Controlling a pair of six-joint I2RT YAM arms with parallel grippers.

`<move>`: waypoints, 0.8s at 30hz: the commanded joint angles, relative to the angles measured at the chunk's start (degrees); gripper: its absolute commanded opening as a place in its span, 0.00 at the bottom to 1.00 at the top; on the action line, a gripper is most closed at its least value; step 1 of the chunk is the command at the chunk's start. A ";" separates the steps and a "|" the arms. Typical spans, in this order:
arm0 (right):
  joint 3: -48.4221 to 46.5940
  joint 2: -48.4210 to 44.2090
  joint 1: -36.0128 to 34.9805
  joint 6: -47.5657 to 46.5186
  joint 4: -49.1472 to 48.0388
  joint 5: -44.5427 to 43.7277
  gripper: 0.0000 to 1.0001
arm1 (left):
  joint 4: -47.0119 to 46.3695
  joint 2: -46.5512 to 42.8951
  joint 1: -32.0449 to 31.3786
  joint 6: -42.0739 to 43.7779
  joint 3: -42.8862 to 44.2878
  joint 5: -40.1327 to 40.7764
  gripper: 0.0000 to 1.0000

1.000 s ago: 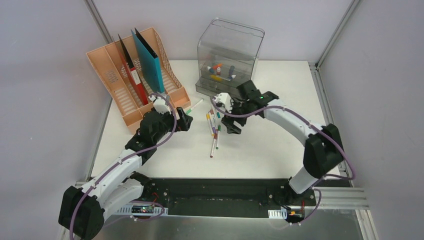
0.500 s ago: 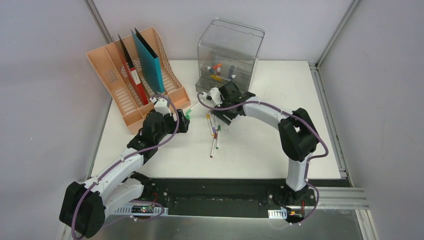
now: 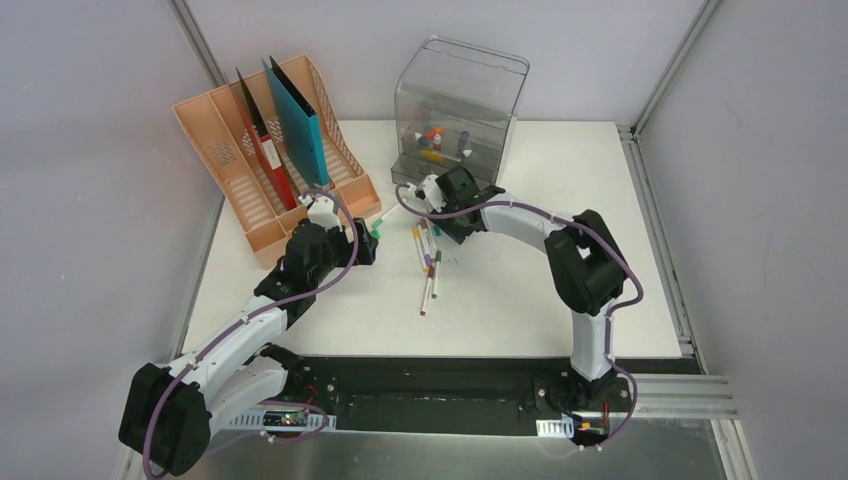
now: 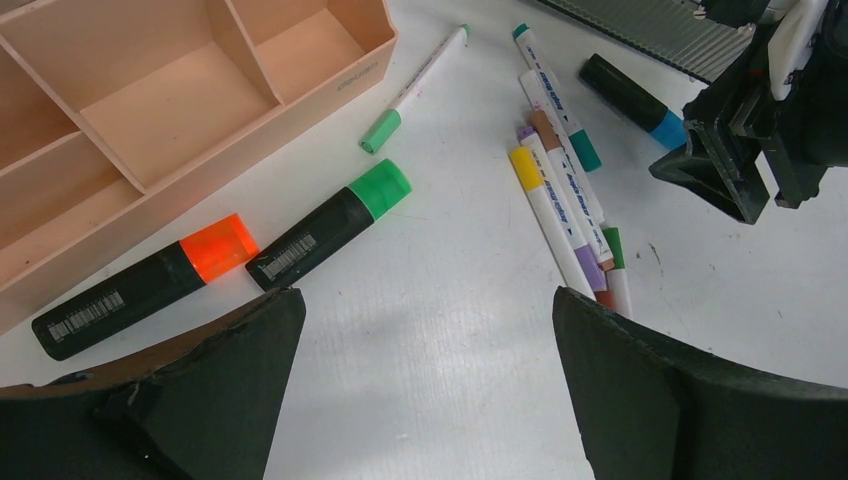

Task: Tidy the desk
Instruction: Pick up the stationery from the center of the board.

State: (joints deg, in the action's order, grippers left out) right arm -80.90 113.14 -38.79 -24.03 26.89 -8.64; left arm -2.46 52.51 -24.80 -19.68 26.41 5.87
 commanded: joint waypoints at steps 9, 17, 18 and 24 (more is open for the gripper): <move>-2.04 2.80 1.82 1.40 -2.99 -3.10 0.53 | -1.48 -0.02 -0.39 1.55 -0.76 0.71 0.99; -3.04 3.69 2.31 2.22 1.55 4.95 0.51 | -1.25 -0.42 -0.34 1.66 -0.82 0.96 0.99; -3.42 4.09 2.22 2.31 2.43 6.11 0.50 | -1.24 -0.61 -0.34 1.74 -0.86 0.97 0.99; -4.78 5.03 1.87 1.91 6.73 11.60 0.38 | -1.14 -0.94 -0.41 1.74 -1.06 1.26 0.99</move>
State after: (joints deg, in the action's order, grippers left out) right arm -84.07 116.55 -36.45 -23.38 28.80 -3.55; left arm -2.52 52.66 -24.80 -19.29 26.22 6.00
